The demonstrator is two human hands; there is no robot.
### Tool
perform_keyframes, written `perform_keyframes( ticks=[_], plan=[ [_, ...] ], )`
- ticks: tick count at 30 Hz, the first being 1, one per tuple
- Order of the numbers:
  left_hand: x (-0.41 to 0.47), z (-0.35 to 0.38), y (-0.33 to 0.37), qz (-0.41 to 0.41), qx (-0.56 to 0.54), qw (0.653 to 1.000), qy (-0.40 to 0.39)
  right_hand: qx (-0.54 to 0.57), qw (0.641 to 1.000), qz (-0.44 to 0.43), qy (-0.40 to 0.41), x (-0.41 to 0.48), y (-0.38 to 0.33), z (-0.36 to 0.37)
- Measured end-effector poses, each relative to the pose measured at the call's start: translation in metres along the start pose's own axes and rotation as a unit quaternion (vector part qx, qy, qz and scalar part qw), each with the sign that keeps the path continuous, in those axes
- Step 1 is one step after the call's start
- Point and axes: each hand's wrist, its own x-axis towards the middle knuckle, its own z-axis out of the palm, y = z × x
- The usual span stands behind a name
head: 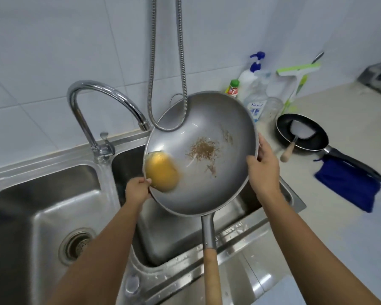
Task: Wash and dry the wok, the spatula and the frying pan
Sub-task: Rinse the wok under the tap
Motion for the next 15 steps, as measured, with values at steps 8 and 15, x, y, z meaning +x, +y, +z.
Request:
perform_keyframes(
  ticks=[8, 15],
  plan=[
    [-0.028, 0.057, 0.003, -0.01, -0.143, 0.987, -0.076, -0.076, 0.992, -0.102, 0.008, -0.003, -0.042, -0.024],
    [-0.056, 0.098, 0.011, -0.038, -0.203, 0.976, -0.073, -0.133, 0.98, -0.151, 0.01, -0.012, -0.063, -0.054]
  ],
)
